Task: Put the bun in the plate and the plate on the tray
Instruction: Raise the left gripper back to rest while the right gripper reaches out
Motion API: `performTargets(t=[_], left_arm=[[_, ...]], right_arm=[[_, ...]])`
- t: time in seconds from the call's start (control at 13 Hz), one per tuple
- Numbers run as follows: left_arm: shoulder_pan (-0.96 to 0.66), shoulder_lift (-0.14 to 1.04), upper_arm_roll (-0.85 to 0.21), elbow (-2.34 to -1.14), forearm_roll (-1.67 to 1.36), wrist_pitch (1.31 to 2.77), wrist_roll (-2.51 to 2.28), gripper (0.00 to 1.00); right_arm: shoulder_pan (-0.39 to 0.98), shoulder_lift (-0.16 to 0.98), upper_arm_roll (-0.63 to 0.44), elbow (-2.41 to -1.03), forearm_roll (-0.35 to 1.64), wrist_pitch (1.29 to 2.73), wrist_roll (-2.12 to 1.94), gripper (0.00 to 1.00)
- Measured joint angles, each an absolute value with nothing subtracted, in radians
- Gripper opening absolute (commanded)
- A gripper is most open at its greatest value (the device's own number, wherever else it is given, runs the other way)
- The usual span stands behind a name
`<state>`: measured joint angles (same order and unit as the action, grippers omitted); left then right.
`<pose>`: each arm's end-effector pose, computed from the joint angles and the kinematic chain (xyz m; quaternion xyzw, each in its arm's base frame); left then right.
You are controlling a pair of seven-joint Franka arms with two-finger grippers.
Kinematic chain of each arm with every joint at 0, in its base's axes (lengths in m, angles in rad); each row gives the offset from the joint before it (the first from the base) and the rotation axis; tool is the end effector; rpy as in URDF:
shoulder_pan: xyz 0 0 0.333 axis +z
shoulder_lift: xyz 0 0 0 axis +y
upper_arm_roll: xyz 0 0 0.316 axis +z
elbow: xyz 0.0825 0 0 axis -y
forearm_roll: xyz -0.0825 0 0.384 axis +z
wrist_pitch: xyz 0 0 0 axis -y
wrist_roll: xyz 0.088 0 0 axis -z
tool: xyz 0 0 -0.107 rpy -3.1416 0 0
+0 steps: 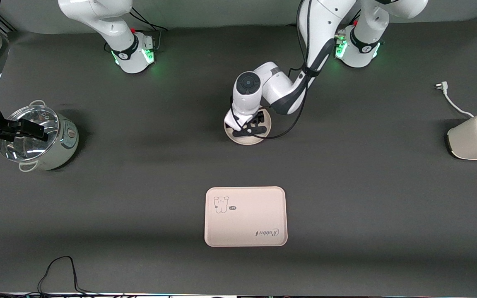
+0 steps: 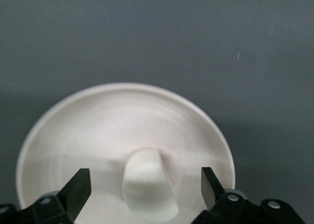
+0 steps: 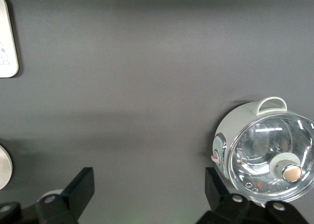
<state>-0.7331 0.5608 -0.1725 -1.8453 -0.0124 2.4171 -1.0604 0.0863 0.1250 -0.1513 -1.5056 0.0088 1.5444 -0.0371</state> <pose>0.4046 -0.5045 0.2261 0.9942 0.0952 -0.0362 0.0353 0.5868 -0.0319 0.5822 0.9990 -0.0138 -0.0426 0.0028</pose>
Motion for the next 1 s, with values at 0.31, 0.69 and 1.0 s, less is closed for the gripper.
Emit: performTargets(t=[0.31,0.69,1.0], left_arm=[[-0.593,0.395,-0.168,-1.796,-0.013,2.197,-0.924,1.00],[-0.310,0.140,-0.153,-1.794,-0.005,1.936,-0.698,1.00],[-0.082,0.052,-0.148,-1.796,-0.004,1.837,-0.488,1.00]], right_arm=[[0.087,0.125,-0.151,-1.507,0.009,1.544,-0.037,1.00],[0.163,0.096,-0.144,-1.534,0.010,1.544,0.008,1.00],[0.341,0.030,-0.134,-1.598,0.019,1.544,0.201,1.00]])
